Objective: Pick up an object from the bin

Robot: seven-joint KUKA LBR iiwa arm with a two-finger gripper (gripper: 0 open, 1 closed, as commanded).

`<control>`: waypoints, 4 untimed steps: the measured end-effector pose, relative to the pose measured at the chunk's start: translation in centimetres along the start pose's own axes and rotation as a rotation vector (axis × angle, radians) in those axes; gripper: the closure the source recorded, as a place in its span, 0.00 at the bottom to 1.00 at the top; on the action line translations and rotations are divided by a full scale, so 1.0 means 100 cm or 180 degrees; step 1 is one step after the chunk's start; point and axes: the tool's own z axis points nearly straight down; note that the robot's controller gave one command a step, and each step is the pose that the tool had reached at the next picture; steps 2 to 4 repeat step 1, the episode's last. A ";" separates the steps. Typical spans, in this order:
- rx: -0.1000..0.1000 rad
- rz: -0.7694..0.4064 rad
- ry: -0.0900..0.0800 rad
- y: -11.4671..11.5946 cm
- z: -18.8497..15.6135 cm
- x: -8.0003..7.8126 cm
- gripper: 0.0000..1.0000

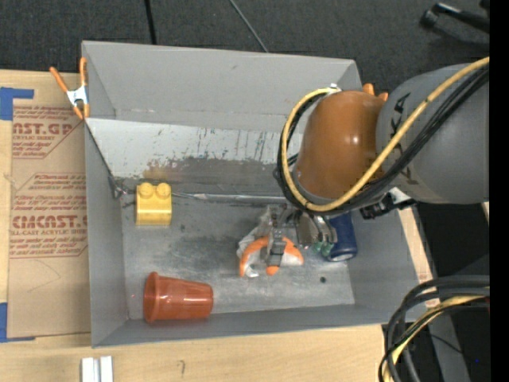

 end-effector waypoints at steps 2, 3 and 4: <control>0.0000 0.0008 -0.0006 0.001 -0.099 0.000 1.00; 0.0000 0.0008 -0.0006 0.001 -0.099 0.000 1.00; 0.0000 0.0008 -0.0006 0.001 -0.099 0.000 1.00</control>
Offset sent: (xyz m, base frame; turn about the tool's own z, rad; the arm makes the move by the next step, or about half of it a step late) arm 0.0000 0.0000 0.0000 0.0000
